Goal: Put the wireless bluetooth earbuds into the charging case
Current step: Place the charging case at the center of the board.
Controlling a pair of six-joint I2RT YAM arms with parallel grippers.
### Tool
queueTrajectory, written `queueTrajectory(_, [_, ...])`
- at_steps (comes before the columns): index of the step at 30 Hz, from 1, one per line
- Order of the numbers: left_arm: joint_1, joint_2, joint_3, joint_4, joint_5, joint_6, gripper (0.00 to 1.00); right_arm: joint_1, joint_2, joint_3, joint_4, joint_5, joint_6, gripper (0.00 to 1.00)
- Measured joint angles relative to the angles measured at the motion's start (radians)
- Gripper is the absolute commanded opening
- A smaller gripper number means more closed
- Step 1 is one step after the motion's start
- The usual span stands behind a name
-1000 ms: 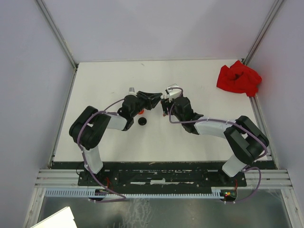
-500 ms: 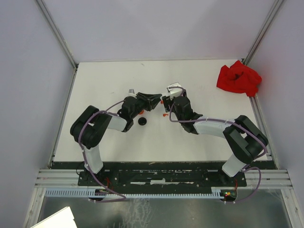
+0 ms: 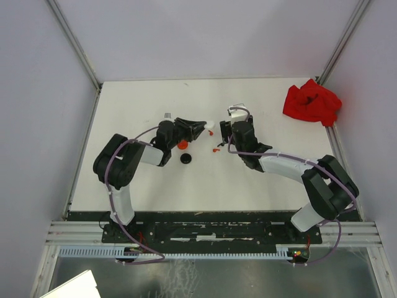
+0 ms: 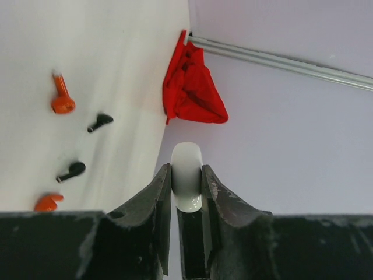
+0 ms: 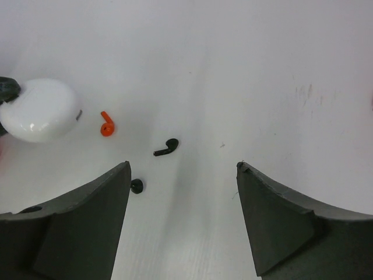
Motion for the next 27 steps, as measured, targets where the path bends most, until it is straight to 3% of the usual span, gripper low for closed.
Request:
queueTrajectory(14, [0.14, 0.085, 0.285, -0.355, -0.06, 0.433, 0.03, -0.083, -0.093, 0.027, -0.183, -0.081, 0.086, 0.81])
queueTrajectory(27, [0.165, 0.203, 0.403, -0.529, -0.148, 0.602, 0.03, -0.084, -0.093, 0.034, -0.222, -0.134, 0.09, 0.81])
